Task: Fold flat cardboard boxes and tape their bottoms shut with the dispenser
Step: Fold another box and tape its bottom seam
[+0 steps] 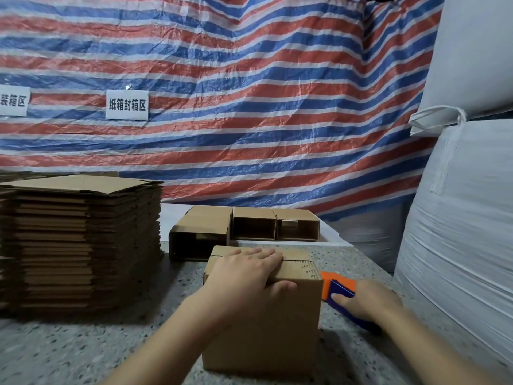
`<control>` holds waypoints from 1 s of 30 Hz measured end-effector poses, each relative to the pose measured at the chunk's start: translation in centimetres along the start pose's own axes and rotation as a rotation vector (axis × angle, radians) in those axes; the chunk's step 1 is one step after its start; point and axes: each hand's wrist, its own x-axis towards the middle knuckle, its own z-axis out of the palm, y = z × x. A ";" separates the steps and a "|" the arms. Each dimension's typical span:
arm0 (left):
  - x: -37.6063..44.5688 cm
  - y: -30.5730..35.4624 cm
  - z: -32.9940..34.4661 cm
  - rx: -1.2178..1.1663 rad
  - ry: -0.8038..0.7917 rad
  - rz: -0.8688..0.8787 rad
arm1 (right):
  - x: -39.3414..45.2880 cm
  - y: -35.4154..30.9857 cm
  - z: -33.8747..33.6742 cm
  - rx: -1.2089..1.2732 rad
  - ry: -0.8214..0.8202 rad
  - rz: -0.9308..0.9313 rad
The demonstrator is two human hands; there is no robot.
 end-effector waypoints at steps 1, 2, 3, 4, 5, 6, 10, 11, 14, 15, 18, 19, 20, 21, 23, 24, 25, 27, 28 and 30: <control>0.0 0.0 0.0 -0.001 -0.005 -0.004 | 0.2 0.2 0.3 -0.001 0.001 -0.003; 0.1 0.0 0.0 -0.002 -0.011 -0.004 | 0.3 0.3 0.5 -0.008 0.004 -0.015; 0.1 0.0 -0.1 -0.002 -0.018 -0.004 | 0.4 0.4 0.7 -0.019 0.010 -0.033; 0.2 0.0 -0.2 -0.001 -0.024 -0.005 | 0.4 0.5 0.8 -0.029 0.022 -0.051; 0.2 0.0 -0.2 -0.002 -0.029 -0.005 | 0.3 0.6 0.9 -0.033 0.039 -0.066; 0.2 0.0 -0.3 -0.005 -0.030 -0.005 | 0.3 0.6 0.8 -0.022 0.060 -0.069; 0.1 0.2 -0.4 -0.020 -0.029 0.002 | 0.0 0.2 -2.6 0.244 0.151 -0.040; 0.1 0.2 -0.5 -0.020 -0.032 0.003 | -0.1 -0.1 -4.3 0.360 0.158 -0.044; 0.1 0.1 -0.6 -0.020 -0.020 0.013 | -1.1 -1.5 -10.4 0.753 0.151 -0.072; 0.0 0.1 -0.6 -0.020 -0.017 0.017 | -1.6 -2.0 -12.5 0.852 0.141 -0.088; 0.0 0.2 -0.6 -0.018 -0.026 0.015 | -3.6 -3.5 -18.1 1.057 0.003 -0.216; 0.0 0.2 -0.6 -0.014 -0.027 0.017 | -4.2 -4.0 -19.5 1.122 -0.092 -0.283; 0.0 0.2 -0.6 -0.010 -0.025 0.018 | -4.9 -4.5 -20.6 1.175 -0.191 -0.343; -0.1 0.2 -0.6 -0.011 -0.016 0.020 | -5.5 -5.1 -21.3 1.207 -0.276 -0.393; -0.1 0.2 -0.6 -0.018 0.012 0.024 | -6.3 -6.1 -22.1 1.193 -0.393 -0.468; -0.2 0.2 -0.6 -0.023 0.026 0.025 | -6.5 -6.7 -22.3 1.172 -0.430 -0.482; -0.2 0.2 -0.6 -0.029 0.037 0.024 | -6.6 -7.1 -22.4 1.156 -0.465 -0.477; -0.3 0.2 -0.6 -0.051 0.049 0.015 | -6.6 -7.7 -22.5 1.123 -0.523 -0.433; -0.3 0.2 -0.8 -0.073 0.058 0.009 | -6.5 -7.9 -22.4 1.097 -0.539 -0.416; -0.3 0.2 -1.1 -0.152 0.062 -0.010 | -6.5 -8.1 -22.1 1.051 -0.552 -0.407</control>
